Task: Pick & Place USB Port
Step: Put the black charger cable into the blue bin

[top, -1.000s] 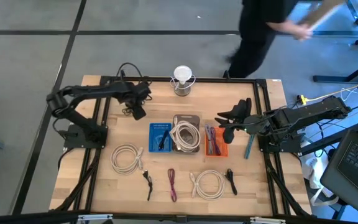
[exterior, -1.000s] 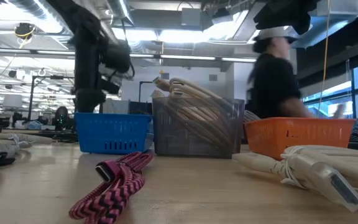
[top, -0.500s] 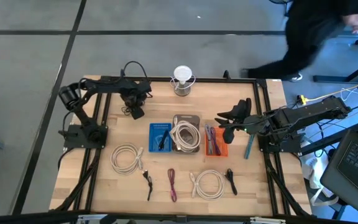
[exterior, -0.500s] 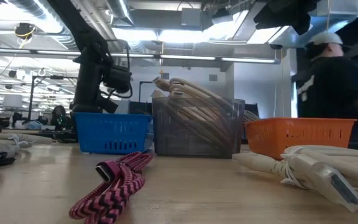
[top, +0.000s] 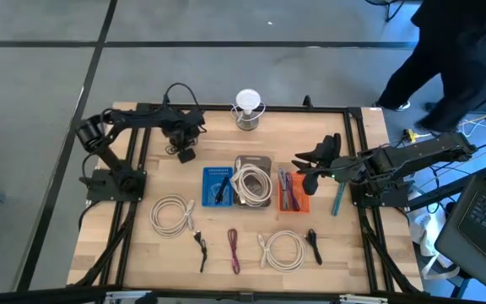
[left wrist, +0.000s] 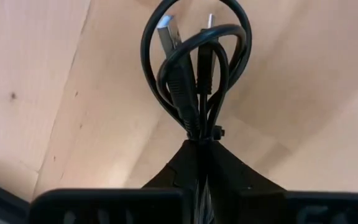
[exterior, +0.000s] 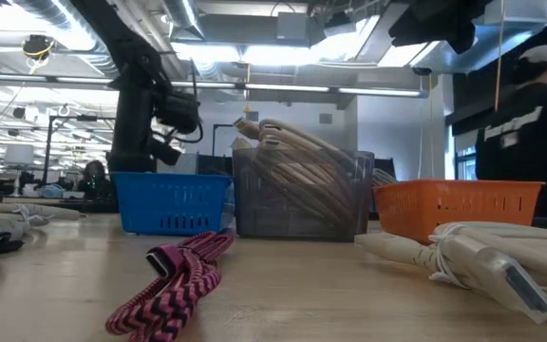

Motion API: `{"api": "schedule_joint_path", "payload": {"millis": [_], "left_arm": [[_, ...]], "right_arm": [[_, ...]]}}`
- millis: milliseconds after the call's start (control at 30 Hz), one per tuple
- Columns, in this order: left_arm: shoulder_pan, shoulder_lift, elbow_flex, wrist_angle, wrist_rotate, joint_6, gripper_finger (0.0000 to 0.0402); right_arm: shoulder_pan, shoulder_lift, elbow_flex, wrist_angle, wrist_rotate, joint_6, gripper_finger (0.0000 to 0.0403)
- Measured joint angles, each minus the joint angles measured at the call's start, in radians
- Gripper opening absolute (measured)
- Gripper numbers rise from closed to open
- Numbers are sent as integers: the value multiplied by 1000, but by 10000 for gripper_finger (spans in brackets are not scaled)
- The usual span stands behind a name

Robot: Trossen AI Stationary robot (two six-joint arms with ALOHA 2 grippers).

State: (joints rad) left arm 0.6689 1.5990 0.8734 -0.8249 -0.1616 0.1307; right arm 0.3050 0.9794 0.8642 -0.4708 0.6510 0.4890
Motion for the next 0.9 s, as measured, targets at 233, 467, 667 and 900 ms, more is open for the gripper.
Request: {"api": "schedule_joint_path", "payload": {"millis": [233, 467, 667, 900], "left_arm": [[-86, -156, 19, -28, 101, -13, 13], [-267, -289, 97, -7, 165, 78, 12], [-490, -296, 148, -1, 128, 370, 12], [-727, -239, 149, 76, -52, 654, 12]], "right_arm": [[0, 0, 0, -9, 1, -3, 116], [0, 0, 0, -13, 3, -4, 116], [0, 0, 0, -13, 3, -4, 116], [0, 0, 0, -13, 3, -4, 116]]}}
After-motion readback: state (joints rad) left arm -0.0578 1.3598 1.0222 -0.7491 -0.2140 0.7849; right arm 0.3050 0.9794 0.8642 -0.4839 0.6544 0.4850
